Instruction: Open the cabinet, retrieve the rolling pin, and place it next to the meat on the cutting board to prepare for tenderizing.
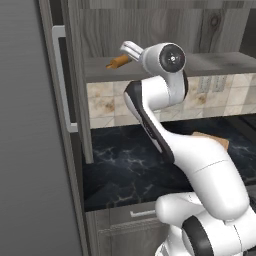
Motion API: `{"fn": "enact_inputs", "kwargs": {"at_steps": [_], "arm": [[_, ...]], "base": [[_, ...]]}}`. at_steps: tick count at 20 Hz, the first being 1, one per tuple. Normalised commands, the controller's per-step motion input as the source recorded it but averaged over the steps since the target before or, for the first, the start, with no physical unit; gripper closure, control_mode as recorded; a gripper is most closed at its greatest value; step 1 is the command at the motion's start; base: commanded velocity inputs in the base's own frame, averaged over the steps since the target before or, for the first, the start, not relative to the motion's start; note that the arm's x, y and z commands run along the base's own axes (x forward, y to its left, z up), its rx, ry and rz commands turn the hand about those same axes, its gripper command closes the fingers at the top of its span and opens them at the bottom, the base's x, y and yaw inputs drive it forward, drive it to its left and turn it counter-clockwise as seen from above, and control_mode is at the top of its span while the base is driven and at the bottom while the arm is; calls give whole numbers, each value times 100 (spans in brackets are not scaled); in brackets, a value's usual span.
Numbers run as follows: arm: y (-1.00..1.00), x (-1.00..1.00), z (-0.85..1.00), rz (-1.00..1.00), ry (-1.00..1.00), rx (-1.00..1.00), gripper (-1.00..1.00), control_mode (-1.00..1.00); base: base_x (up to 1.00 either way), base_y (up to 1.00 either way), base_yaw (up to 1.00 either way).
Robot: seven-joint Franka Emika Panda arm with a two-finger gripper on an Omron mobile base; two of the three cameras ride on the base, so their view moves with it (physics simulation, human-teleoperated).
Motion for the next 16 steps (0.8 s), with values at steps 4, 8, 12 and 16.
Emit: {"fn": "enact_inputs", "kwargs": {"at_steps": [4,8,12,16], "arm": [[0,39,0,-2,3,0,-100,-100],[7,34,0,0,5,0,-100,-100],[10,30,0,0,3,0,-100,-100],[12,23,0,0,3,0,-100,-100]], "base": [[0,0,0],[0,0,0],[0,0,0],[0,0,0]]}}
